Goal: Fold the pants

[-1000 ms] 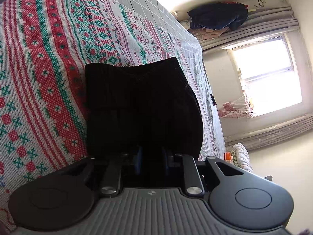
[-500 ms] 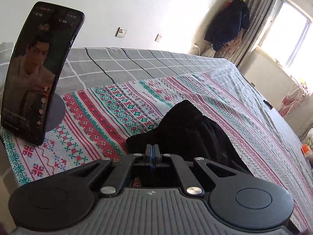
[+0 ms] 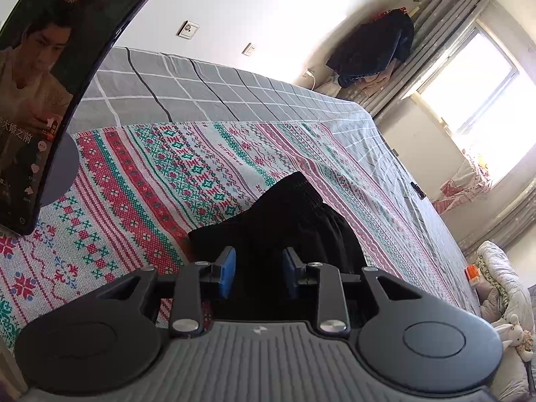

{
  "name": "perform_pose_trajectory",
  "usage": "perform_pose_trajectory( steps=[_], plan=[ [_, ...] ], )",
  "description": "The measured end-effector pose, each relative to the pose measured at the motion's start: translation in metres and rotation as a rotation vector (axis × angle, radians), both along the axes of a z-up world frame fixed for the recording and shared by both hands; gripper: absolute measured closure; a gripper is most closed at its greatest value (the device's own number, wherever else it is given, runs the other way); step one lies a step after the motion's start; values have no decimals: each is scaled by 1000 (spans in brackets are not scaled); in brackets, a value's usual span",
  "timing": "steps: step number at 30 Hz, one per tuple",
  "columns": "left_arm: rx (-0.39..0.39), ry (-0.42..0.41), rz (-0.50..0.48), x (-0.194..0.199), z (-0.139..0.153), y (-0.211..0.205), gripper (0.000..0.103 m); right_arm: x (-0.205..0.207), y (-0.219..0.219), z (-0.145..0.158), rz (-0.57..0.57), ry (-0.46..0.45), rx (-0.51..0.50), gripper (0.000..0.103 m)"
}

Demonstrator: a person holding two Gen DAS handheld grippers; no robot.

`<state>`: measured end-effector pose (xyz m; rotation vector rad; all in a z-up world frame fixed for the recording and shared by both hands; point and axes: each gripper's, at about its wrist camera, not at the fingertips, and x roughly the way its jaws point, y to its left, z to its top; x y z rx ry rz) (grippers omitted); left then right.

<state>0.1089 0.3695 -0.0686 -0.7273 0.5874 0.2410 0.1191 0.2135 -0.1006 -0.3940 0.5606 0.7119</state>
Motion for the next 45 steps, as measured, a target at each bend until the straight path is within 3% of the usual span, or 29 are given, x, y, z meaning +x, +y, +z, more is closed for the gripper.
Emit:
perform_pose_trajectory(
  steps=[3,9,13,14,16,18,22,26,32,36,38,40,41,43,45],
  plan=[
    [-2,7,-6,7,0,4,42,18,30,-5,34,-23,1,69],
    [-43,5,-45,22,-5,17,37,48,70,-32,40,-49,-51,67],
    [-113,-4,-40,27,-13,27,34,63,80,-50,9,-82,-91,66],
    [-145,-9,-34,27,-16,31,33,66,81,-53,-1,-86,-96,70],
    [-199,-25,-30,27,-19,36,32,73,78,-57,-34,-75,-87,89],
    [-234,-39,-41,27,-19,37,29,82,65,-53,-68,-22,-15,98],
    [-241,-49,-70,30,-18,31,20,108,26,-39,-133,181,259,100],
    [-308,-58,-83,35,-23,26,14,127,-7,-26,-177,316,438,101],
    [-500,-104,-104,46,-35,13,11,140,-23,-10,-184,393,545,101],
    [-605,-187,-21,45,-46,11,16,140,-27,-7,-165,417,551,101],
    [-601,-200,18,44,-45,9,30,138,-29,-6,-159,427,549,100],
    [-545,-191,25,43,-37,7,39,137,-30,-6,-155,430,531,99],
    [-485,-178,33,41,-29,6,44,136,-31,-5,-149,439,519,93],
    [-349,-136,32,40,-13,3,50,132,-33,-4,-143,444,502,92],
    [-219,-68,39,39,-1,0,55,125,-32,-3,-122,427,461,84]
  ],
)
